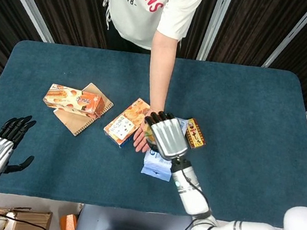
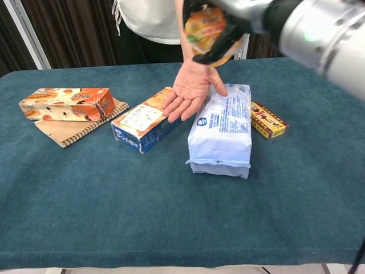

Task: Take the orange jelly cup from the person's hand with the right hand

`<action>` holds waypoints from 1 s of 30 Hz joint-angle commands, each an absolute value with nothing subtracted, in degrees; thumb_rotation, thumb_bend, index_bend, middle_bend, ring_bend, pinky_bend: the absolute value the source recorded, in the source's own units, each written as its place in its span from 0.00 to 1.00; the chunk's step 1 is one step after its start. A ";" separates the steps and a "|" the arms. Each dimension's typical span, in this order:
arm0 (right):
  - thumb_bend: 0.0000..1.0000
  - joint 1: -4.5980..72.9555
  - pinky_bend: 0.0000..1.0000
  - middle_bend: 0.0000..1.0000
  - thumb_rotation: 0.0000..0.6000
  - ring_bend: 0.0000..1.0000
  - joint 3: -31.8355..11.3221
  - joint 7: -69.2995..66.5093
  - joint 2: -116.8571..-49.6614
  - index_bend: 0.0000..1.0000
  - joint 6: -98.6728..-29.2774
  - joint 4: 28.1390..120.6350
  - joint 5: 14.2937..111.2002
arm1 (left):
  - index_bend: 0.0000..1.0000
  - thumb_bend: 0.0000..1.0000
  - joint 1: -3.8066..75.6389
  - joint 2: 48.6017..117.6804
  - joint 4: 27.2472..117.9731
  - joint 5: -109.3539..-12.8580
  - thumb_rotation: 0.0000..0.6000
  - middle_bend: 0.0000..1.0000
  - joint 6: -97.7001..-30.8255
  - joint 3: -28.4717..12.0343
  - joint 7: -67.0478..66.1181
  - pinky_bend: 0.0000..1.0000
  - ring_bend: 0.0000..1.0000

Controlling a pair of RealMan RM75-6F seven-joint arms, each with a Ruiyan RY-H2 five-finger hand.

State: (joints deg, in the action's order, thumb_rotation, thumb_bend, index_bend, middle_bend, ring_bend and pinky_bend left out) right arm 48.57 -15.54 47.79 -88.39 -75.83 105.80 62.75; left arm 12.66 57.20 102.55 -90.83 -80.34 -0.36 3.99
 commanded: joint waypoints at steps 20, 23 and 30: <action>0.22 27.87 0.59 0.32 1.00 0.32 2.64 3.49 -84.46 0.30 -67.10 68.78 77.21 | 0.00 0.31 6.69 66.64 87.00 -97.08 1.00 0.00 -83.74 5.85 4.80 0.00 0.00; 0.22 27.55 0.57 0.30 1.00 0.30 2.86 2.67 -86.11 0.27 -66.37 66.27 78.39 | 0.00 0.31 6.43 67.48 85.73 -97.10 1.00 0.00 -83.58 6.25 5.60 0.00 0.00; 0.22 25.54 0.36 0.07 1.00 0.07 3.31 1.80 -84.54 0.00 -69.16 67.45 81.64 | 0.00 0.31 5.34 68.97 82.98 -98.80 1.00 0.00 -86.11 6.90 6.86 0.00 0.00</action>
